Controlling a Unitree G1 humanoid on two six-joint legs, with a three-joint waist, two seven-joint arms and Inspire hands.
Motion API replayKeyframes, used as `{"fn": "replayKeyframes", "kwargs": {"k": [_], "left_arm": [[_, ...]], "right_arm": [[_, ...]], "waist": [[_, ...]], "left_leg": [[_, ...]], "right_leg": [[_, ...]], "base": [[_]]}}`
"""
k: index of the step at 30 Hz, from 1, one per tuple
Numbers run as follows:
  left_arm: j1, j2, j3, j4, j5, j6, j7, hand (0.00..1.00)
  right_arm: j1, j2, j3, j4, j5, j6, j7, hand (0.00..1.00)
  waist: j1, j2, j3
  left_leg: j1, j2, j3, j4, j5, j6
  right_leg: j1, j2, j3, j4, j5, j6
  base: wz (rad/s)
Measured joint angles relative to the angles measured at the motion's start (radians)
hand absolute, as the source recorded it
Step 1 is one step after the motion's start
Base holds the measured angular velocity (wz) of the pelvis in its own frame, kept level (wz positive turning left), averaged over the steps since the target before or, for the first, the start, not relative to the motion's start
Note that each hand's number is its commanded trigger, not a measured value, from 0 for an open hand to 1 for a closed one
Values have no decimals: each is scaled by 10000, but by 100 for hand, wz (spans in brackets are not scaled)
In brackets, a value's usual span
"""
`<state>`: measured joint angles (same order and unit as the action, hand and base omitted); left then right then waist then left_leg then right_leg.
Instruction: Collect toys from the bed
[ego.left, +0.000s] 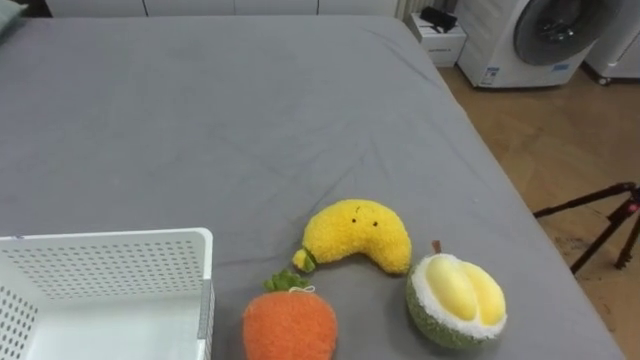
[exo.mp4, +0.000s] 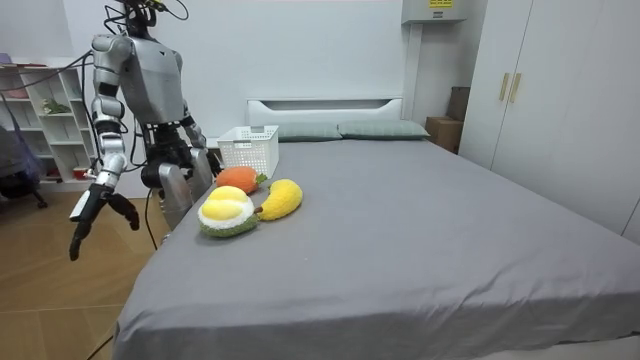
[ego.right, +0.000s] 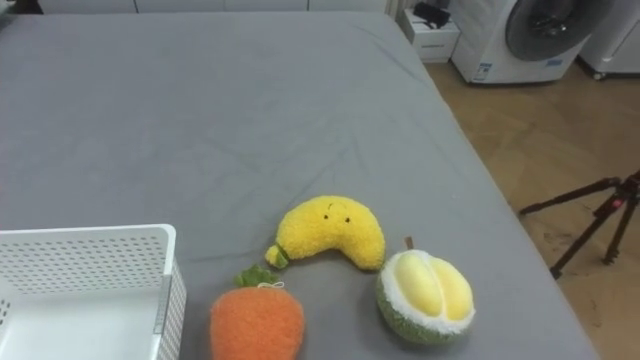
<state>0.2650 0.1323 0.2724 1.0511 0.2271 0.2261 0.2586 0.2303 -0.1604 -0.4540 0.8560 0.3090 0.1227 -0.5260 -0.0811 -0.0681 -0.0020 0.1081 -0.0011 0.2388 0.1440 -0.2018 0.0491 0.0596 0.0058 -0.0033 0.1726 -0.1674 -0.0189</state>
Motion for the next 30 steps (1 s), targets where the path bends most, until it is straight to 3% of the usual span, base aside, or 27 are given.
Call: {"fn": "replayKeyframes", "kwargs": {"k": [5,12,20,23,30], "left_arm": [[4,4,-48,-25,16,-145,46,0],[-21,-6,-48,-204,2,-144,125,0],[77,-1,-448,-311,4,-167,124,0],[180,5,-541,-302,3,-370,121,0],[240,-2,-682,-302,6,-459,69,0]], "right_arm": [[-188,-30,428,-1393,-28,-394,-712,0],[-227,-16,976,-3440,-50,-383,-806,0],[-63,-8,1556,-5546,-84,-506,-243,0],[-132,-7,1614,-5775,-82,-804,200,0],[-124,-9,1681,-6474,-60,-829,721,0]], "waist": [[42,-34,20],[52,56,62],[41,68,58],[72,75,59],[87,118,59]], "left_leg": [[-159,15,60,-6,17,-5],[-261,23,46,-8,59,-11],[-264,32,45,1,62,-14],[-251,32,51,4,64,-16],[-262,35,64,4,65,-16]], "right_leg": [[-191,-2,-32,10,48,-8],[-258,22,-62,-22,54,-13],[-251,11,-35,-8,56,-18],[-227,76,1,-6,62,-20],[-249,84,32,6,69,-19]], "base": [[-3],[2],[1],[0],[0]]}}
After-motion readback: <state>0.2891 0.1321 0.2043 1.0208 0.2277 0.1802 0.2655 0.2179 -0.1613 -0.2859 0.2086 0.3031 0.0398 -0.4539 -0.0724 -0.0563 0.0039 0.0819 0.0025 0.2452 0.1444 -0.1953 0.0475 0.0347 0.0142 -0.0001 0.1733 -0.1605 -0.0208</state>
